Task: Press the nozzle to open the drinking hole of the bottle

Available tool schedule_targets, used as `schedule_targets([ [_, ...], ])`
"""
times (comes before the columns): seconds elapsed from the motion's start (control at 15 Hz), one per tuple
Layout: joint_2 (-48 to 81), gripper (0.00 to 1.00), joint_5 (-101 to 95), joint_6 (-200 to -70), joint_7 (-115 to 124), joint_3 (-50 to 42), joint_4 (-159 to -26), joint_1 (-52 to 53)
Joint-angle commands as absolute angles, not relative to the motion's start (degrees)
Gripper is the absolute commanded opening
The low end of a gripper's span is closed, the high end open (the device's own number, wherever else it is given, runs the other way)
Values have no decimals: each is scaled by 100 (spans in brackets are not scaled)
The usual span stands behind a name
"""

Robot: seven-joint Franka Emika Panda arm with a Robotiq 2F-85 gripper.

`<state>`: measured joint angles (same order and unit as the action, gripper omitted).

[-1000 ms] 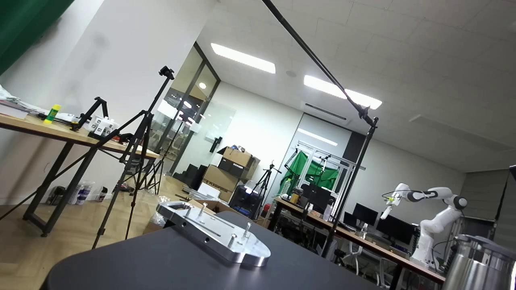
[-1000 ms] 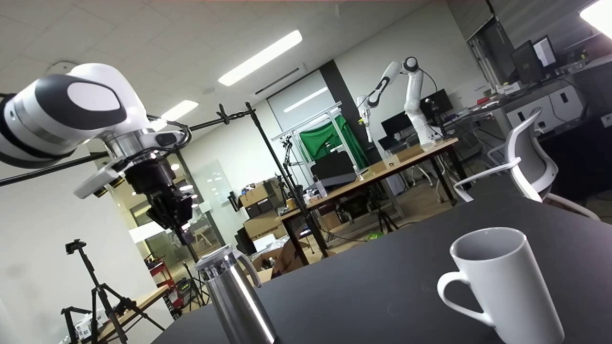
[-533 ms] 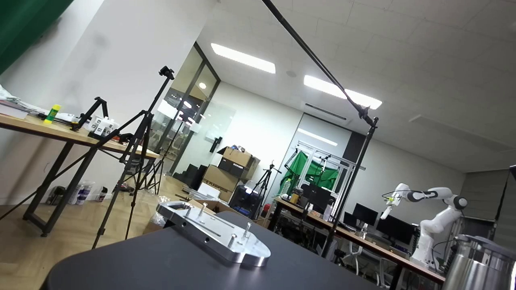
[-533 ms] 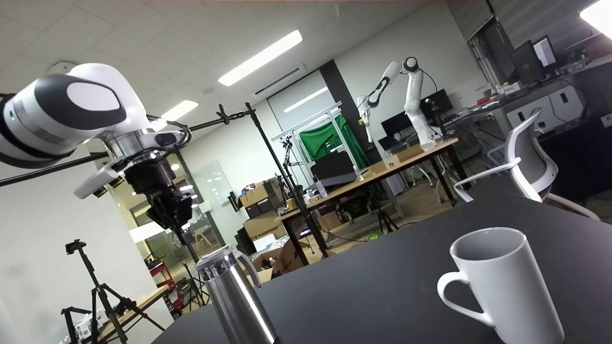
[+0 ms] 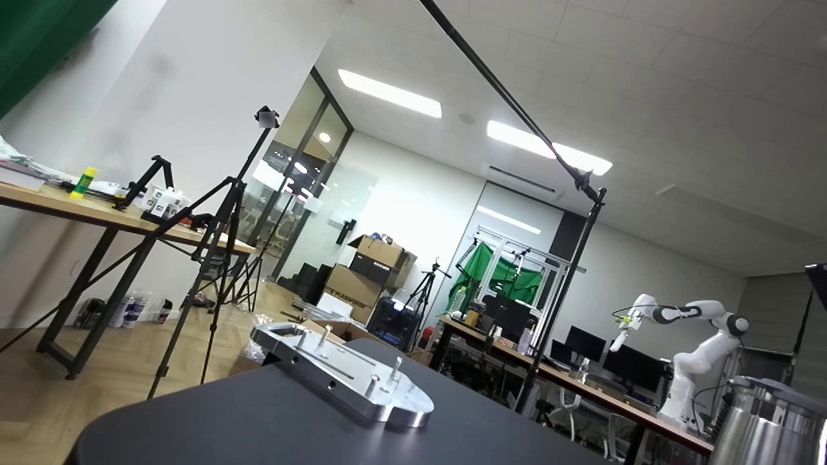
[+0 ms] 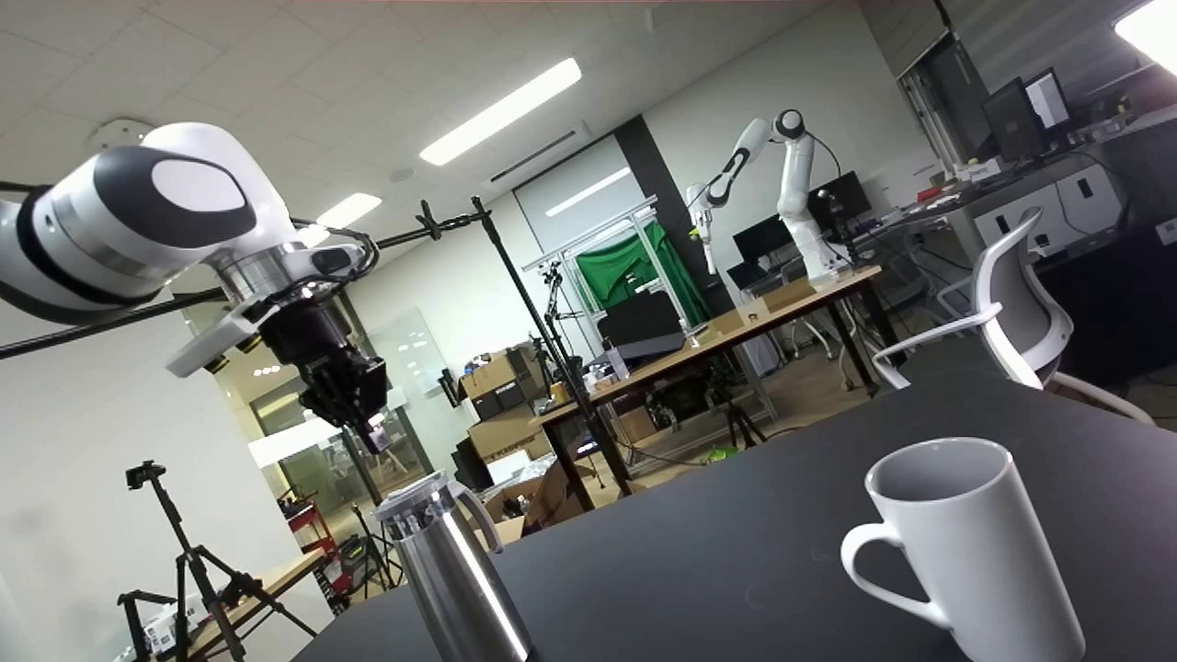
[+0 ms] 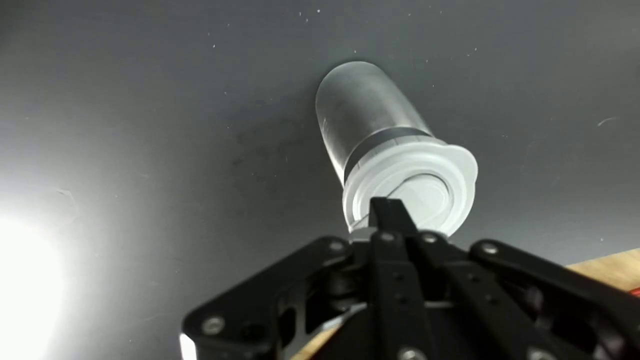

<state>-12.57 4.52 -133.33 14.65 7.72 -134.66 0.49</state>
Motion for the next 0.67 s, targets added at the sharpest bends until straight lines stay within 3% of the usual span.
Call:
schedule_targets([
  [0.0,-721,0,233,-13201,1682,721,-12840,83],
  [0.6,343,0,500,-12713,1600,703,-11704,337],
])
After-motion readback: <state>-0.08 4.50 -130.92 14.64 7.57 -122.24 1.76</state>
